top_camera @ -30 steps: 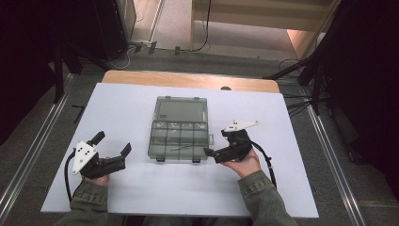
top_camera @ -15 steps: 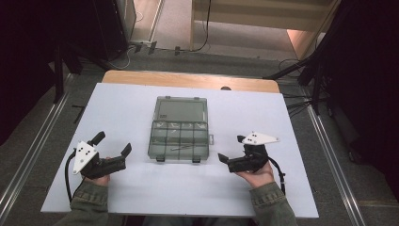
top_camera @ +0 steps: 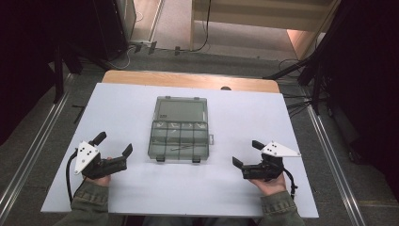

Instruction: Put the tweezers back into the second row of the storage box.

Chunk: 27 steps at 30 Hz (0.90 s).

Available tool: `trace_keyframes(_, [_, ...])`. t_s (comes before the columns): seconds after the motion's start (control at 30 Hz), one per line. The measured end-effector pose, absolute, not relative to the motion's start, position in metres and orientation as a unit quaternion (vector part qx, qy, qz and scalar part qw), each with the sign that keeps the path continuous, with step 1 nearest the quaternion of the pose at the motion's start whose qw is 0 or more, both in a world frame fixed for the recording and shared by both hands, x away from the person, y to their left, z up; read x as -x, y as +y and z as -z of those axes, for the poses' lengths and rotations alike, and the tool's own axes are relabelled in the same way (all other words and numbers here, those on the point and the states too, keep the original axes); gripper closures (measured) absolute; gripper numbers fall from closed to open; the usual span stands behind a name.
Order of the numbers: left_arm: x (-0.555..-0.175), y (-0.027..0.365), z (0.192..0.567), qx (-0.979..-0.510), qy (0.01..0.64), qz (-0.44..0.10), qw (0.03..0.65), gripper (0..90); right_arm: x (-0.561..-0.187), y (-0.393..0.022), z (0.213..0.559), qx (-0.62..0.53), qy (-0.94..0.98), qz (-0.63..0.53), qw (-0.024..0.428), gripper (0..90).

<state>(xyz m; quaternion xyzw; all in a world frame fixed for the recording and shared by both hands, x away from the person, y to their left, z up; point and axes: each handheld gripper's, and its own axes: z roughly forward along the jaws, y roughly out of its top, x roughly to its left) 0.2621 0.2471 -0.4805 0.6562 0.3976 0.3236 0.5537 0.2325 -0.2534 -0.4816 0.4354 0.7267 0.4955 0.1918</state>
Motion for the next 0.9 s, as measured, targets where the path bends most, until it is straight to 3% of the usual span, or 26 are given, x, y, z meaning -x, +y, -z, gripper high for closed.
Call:
trace_keyframes(0.43, [-0.262,0.245,0.481,-0.661,0.395,-0.320,0.552,0.0,-0.195,-0.293,0.503,-0.447,0.655,-0.559,0.243,0.0])
trace_keyframes(0.9, [-0.263,0.247,0.482,-0.654,0.412,-0.311,0.553,0.0,-0.188,-0.298,0.499,-0.461,0.647,-0.541,0.275,0.0])
